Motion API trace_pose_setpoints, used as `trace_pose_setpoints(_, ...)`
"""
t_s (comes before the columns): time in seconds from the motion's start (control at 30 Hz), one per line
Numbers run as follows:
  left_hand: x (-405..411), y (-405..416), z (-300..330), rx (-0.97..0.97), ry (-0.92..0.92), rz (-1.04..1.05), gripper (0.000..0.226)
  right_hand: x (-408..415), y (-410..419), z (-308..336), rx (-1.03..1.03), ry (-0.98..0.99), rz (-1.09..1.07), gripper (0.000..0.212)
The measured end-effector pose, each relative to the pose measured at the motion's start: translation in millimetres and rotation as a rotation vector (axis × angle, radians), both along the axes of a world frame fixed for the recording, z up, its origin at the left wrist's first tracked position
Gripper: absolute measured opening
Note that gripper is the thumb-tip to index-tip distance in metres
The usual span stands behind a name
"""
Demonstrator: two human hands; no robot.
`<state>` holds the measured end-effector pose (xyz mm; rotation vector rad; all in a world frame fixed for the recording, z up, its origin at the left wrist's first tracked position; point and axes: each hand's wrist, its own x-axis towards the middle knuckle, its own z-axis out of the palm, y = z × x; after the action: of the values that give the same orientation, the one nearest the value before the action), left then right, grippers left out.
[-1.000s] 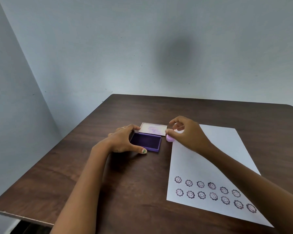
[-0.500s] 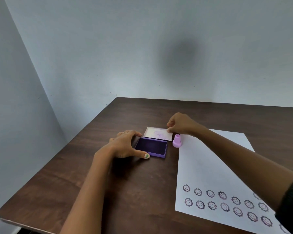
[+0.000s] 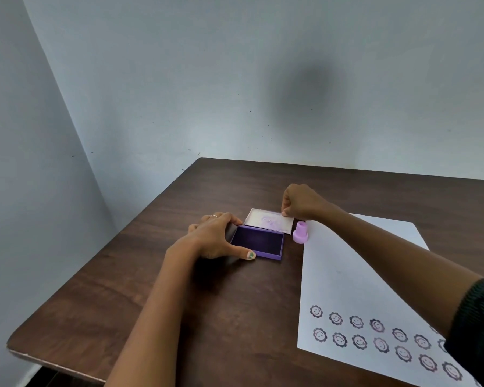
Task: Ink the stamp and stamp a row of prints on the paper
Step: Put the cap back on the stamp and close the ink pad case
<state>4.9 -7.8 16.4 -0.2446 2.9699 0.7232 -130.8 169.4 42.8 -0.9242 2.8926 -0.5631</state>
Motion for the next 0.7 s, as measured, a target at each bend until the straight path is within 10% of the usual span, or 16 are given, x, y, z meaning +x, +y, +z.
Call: trace_pose_setpoints(0.7,-4,-2,-5,-0.021,-0.028,0.056,0.075,39,4,34,-0.156,0.154,0.221,0.017)
